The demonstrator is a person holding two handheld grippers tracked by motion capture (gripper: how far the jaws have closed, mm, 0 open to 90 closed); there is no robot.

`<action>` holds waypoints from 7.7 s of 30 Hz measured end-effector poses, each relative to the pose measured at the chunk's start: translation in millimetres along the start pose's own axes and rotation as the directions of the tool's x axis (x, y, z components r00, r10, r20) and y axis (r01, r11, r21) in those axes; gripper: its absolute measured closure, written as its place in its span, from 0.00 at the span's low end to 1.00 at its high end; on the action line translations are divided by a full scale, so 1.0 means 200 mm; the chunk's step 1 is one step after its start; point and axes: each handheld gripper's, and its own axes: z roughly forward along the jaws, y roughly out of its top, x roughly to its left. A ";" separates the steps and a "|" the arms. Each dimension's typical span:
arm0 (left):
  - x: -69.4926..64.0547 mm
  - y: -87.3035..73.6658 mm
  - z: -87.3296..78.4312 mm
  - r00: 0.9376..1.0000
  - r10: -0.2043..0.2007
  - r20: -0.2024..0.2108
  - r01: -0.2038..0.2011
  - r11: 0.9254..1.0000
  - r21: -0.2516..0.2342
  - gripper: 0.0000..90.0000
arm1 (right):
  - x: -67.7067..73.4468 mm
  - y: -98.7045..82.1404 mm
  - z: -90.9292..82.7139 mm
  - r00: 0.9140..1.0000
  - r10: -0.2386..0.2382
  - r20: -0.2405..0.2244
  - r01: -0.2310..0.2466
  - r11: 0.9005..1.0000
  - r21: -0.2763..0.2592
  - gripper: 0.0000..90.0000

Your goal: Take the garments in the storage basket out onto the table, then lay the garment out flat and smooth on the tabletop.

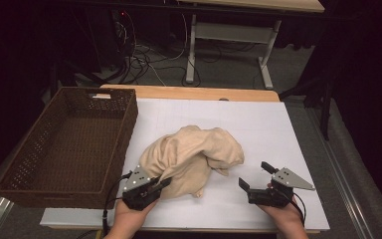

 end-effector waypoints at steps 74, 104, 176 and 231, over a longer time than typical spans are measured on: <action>0.01 0.00 0.09 0.997 -0.008 0.072 0.005 0.999 0.039 0.00 | 0.25 0.24 -0.07 0.995 -0.082 -0.065 0.084 0.996 0.027 0.36; 0.01 0.03 0.10 0.997 -0.004 0.078 0.003 1.000 0.016 0.00 | 0.12 0.22 -0.15 0.992 -0.097 0.082 0.096 0.995 0.015 0.93; 0.00 0.02 0.07 0.989 -0.003 0.147 0.008 0.999 -0.034 0.00 | -0.41 -0.07 -0.45 0.908 0.029 0.418 -0.108 0.980 0.168 0.87; -0.27 0.27 0.62 0.972 0.095 0.217 -0.115 0.990 0.083 0.13 | -0.37 -0.08 -0.56 0.931 0.040 0.362 -0.080 0.992 0.094 0.87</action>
